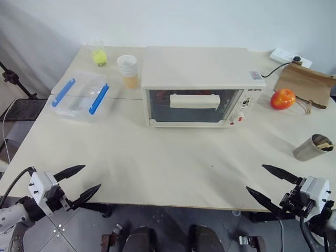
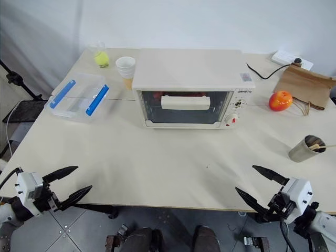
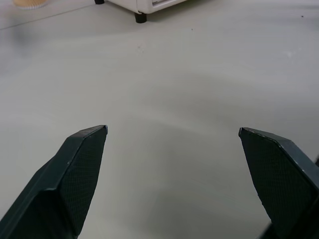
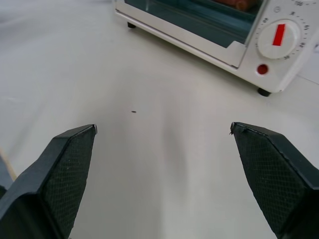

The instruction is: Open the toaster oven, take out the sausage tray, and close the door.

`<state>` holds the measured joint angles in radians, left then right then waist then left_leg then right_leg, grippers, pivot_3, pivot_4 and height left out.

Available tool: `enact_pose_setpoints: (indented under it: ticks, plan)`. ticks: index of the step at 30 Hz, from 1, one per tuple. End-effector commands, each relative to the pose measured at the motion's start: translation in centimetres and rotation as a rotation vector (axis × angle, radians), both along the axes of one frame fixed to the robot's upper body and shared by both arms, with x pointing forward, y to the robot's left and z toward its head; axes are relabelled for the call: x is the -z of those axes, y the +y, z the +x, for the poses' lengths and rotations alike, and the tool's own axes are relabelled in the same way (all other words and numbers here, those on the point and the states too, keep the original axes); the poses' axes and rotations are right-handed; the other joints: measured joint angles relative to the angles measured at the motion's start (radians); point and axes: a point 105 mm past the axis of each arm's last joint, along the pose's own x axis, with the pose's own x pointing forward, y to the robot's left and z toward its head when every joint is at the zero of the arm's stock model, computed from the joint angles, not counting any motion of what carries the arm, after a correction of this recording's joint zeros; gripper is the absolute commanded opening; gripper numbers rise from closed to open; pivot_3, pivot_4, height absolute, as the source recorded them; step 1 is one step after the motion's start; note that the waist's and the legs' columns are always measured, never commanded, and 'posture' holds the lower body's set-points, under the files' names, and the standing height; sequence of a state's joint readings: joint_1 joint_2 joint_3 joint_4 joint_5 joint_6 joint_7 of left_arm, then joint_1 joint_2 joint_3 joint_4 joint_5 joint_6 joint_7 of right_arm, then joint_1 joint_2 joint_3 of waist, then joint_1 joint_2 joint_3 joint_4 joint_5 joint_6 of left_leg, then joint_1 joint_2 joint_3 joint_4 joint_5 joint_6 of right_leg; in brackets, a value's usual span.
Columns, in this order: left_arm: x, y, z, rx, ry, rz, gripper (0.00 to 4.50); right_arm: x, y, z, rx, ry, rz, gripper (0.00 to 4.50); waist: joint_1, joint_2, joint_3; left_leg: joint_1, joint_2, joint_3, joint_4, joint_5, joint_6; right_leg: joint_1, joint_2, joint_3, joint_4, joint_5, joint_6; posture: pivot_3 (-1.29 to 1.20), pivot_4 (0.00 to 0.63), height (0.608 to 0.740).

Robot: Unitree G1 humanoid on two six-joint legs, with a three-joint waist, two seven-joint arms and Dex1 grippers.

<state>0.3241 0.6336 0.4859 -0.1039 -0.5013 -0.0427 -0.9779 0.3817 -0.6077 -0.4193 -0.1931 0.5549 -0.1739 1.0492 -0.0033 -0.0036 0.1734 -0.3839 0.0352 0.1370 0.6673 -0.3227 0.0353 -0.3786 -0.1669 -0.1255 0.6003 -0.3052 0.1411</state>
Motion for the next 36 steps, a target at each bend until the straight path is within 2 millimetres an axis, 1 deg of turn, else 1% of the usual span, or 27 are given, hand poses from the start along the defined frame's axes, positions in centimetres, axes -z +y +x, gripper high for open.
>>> enact_pose_setpoints:
  ticks: [1,3,5,7,9,11,14,16,18,21,25,27,30,32,34,36]
  plan:
    - [-0.6,0.0,0.1,-0.01,-0.032,0.015,4.48,-0.5,0.3,0.3,-0.014,-0.035,0.011,4.5,0.0,0.0,0.0,0.0,0.0,0.0,0.0,0.0,0.0,0.0,0.0,0.0,0.0,0.0,0.0,0.0,0.15,0.74]
    - [-1.1,-0.4,0.3,-0.001,-0.038,-0.034,4.48,-0.8,0.8,1.0,-0.021,-0.042,0.041,4.5,-0.002,0.0,0.0,0.001,0.0,0.001,0.0,0.0,0.0,0.0,0.0,0.0,0.0,0.0,0.0,0.0,0.15,0.74]
    - [-2.1,-1.0,0.5,0.034,-0.046,-0.115,4.48,-1.5,1.8,2.1,-0.041,-0.054,0.089,4.5,-0.002,0.0,0.0,0.001,0.001,0.002,0.001,0.0,0.0,0.0,0.0,0.001,0.001,0.0,0.0,0.0,0.15,0.74]
    - [-3.6,-1.9,0.2,0.117,-0.038,-0.251,4.48,-2.6,2.9,3.3,-0.065,-0.066,0.147,4.5,-0.002,0.0,0.0,0.002,0.001,0.002,0.001,0.0,0.0,0.0,0.0,0.002,0.001,0.0,0.0,0.0,0.15,0.74]
    - [-4.9,-2.5,0.2,0.186,-0.017,-0.329,4.48,-3.8,3.7,4.5,-0.082,-0.079,0.196,4.5,-0.001,0.0,0.0,0.002,0.001,0.002,0.001,0.0,0.0,0.0,0.0,0.003,0.002,0.0,0.0,0.0,0.15,0.74]
    - [-6.2,-3.1,0.7,0.213,-0.01,-0.39,4.48,-5.1,4.8,5.9,-0.109,-0.09,0.238,4.5,-0.002,0.001,0.0,0.003,0.001,0.002,0.001,0.0,-0.001,0.0,0.0,0.004,0.004,0.0,0.0,0.0,0.15,0.74]
    - [-7.3,-4.0,1.4,0.246,-0.018,-0.404,4.48,-6.9,6.2,7.8,-0.146,-0.102,0.29,4.5,-0.002,0.001,0.0,0.003,0.001,0.002,0.001,0.0,-0.001,0.0,0.0,0.004,0.005,0.0,0.0,0.0,0.15,0.74]
    - [-7.6,-4.6,1.7,0.259,-0.03,-0.399,4.48,-7.6,6.8,8.7,-0.159,-0.102,0.313,4.5,-0.002,0.001,0.0,0.004,0.001,0.002,0.001,0.0,-0.001,0.0,0.0,0.004,0.006,0.0,0.0,0.0,0.15,0.74]
    - [-7.8,-5.2,2.1,0.272,-0.051,-0.399,4.48,-8.4,7.7,9.9,-0.182,-0.104,0.339,4.5,-0.001,0.001,0.0,0.004,0.001,0.003,0.001,0.0,-0.001,0.0,0.001,0.004,0.007,0.0,0.0,0.0,0.15,0.74]
    - [-7.9,-6.1,2.6,0.291,-0.065,-0.404,4.48,-9.5,9.5,11.1,-0.239,-0.116,0.354,4.5,-0.002,0.001,0.0,0.004,0.0,0.004,0.001,0.0,-0.001,-0.001,0.001,0.004,0.007,0.0,0.0,0.0,0.15,0.74]
    - [-7.7,-6.6,2.7,0.301,-0.056,-0.404,4.48,-9.9,10.9,11.9,-0.289,-0.123,0.341,4.5,-0.002,0.0,0.0,0.004,0.0,0.005,0.001,0.0,-0.001,-0.003,0.001,0.004,0.009,0.0,0.0,0.0,0.15,0.74]
    - [-7.6,-6.8,2.7,0.298,-0.053,-0.402,4.48,-10.2,11.5,11.8,-0.331,-0.134,0.34,4.5,-0.002,0.001,0.0,0.004,0.0,0.006,0.001,0.0,-0.001,-0.004,0.001,0.004,0.01,0.0,0.0,0.0,0.15,0.74]
    - [-7.4,-6.8,2.6,0.293,-0.045,-0.403,4.48,-10.0,12.3,11.3,-0.395,-0.139,0.311,4.5,-0.003,0.001,0.0,0.002,0.0,0.007,0.001,0.0,-0.001,-0.006,0.001,0.004,0.01,0.0,0.0,0.0,0.15,0.74]
    - [-7.4,-6.7,2.6,0.276,-0.042,-0.414,4.48,-9.6,12.6,10.4,-0.445,-0.15,0.268,4.5,-0.003,0.0,0.0,0.0,0.0,0.008,0.001,0.0,-0.001,-0.009,0.001,0.004,0.011,0.0,0.0,0.0,0.15,0.74]
    - [-7.6,-6.5,2.6,0.266,-0.044,-0.433,4.48,-9.5,12.6,9.8,-0.47,-0.188,0.22,4.5,-0.003,0.0,0.0,-0.003,0.0,0.009,0.002,0.0,-0.001,-0.013,0.001,0.005,0.012,0.0,0.0,0.0,0.15,0.74]
    - [-7.9,-6.4,2.6,0.265,-0.045,-0.446,4.48,-9.4,12.5,9.6,-0.48,-0.222,0.183,4.5,-0.005,0.0,0.0,-0.003,-0.001,0.01,0.002,0.0,-0.001,-0.014,0.001,0.005,0.012,0.0,0.0,0.0,0.15,0.74]
